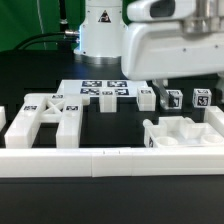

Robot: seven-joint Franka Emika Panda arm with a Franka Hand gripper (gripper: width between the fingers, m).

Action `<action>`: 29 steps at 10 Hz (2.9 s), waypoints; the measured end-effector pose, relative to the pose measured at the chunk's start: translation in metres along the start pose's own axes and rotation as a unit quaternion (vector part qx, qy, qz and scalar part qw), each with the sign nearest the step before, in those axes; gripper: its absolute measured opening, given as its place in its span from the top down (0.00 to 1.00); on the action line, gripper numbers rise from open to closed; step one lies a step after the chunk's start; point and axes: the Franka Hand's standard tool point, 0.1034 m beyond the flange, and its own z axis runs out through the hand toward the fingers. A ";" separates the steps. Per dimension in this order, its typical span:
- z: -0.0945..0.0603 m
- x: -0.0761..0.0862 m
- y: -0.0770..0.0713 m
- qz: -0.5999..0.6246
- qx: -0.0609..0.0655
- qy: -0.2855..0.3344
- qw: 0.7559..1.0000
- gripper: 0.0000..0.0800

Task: Assemble chair

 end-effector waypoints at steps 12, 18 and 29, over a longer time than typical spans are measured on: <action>0.011 -0.099 0.015 0.035 -0.010 -0.022 0.999 0.19; 0.012 -0.123 0.024 0.084 -0.001 -0.184 0.979 0.19; 0.032 -0.144 0.019 0.073 0.037 -0.549 0.832 0.19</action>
Offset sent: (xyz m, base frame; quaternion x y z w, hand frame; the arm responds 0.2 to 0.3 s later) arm 0.0000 0.0000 0.0000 0.0000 0.0000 0.0000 1.0000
